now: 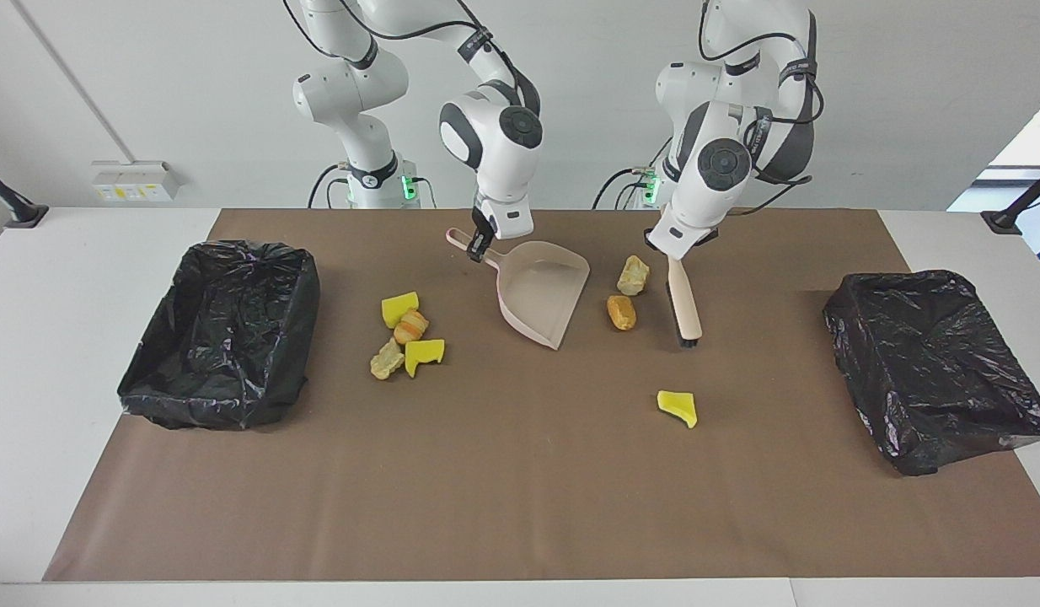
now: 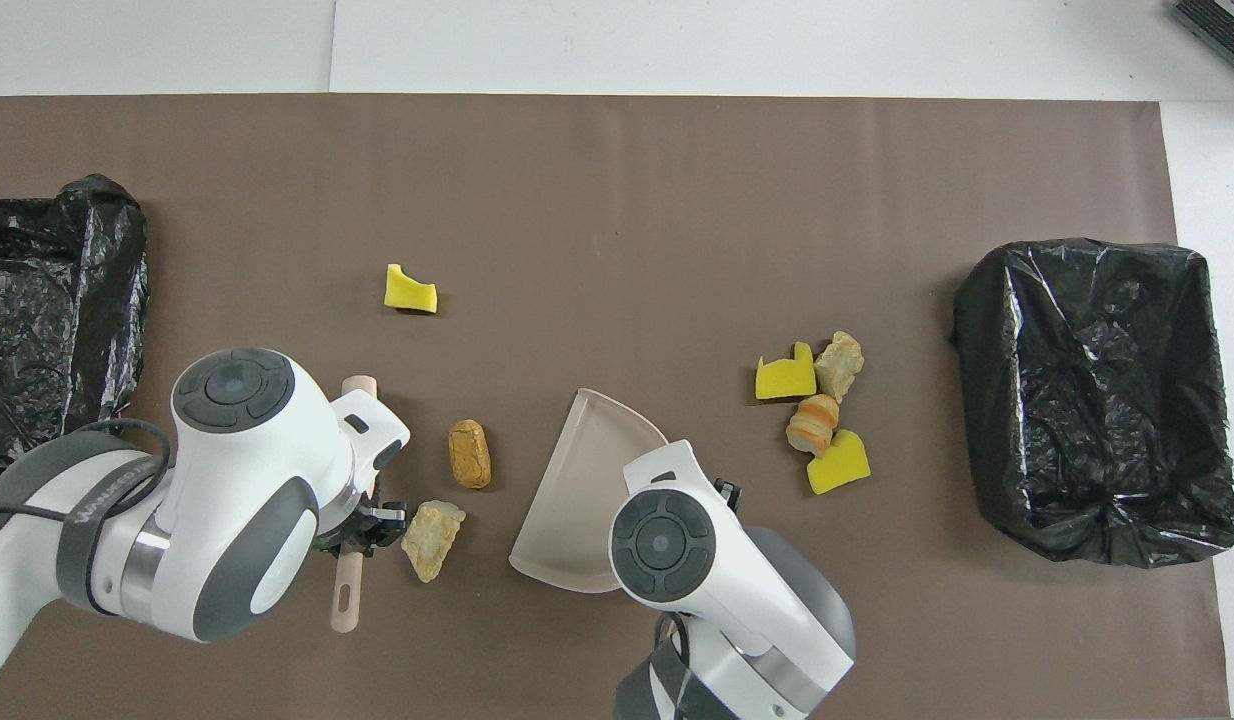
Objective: Sweep and dump trash in bin
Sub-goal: 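Sweep the bread chunks into the dustpan with the left gripper's brush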
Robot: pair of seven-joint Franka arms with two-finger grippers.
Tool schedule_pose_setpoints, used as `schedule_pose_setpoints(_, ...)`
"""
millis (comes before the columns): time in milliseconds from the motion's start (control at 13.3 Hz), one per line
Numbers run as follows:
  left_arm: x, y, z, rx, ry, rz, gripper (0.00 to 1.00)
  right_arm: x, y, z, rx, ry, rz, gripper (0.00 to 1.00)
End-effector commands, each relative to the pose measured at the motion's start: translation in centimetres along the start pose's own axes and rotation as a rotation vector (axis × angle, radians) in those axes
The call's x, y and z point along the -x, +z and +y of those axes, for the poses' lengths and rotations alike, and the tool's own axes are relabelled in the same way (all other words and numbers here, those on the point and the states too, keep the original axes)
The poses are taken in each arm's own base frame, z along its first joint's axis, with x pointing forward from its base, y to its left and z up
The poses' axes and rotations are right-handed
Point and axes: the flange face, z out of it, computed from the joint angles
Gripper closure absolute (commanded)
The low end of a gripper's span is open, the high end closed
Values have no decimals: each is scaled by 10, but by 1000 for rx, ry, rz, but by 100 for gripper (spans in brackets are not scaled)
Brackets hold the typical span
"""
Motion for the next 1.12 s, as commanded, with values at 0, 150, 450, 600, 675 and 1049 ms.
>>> schedule_pose_setpoints(0,43,24,-6,-15,-48,-3,100,4,0,3,35,8,-2,100)
schedule_pose_setpoints(150,49,39,10,-36,-59,-6,100,2,3,-2,34,-2,-7,100)
schedule_pose_setpoints(450,19,53,36,31,-2,128,100,2,5,-5,29,-5,-23,100)
schedule_pose_setpoints(600,11,63,55,42,164,173,100,2,5,-5,28,-2,-26,100)
schedule_pose_setpoints(675,10,61,60,41,226,189,100,2,5,-5,28,2,-27,100)
schedule_pose_setpoints(1049,57,57,128,73,381,186,100,4,7,-5,19,23,-46,100)
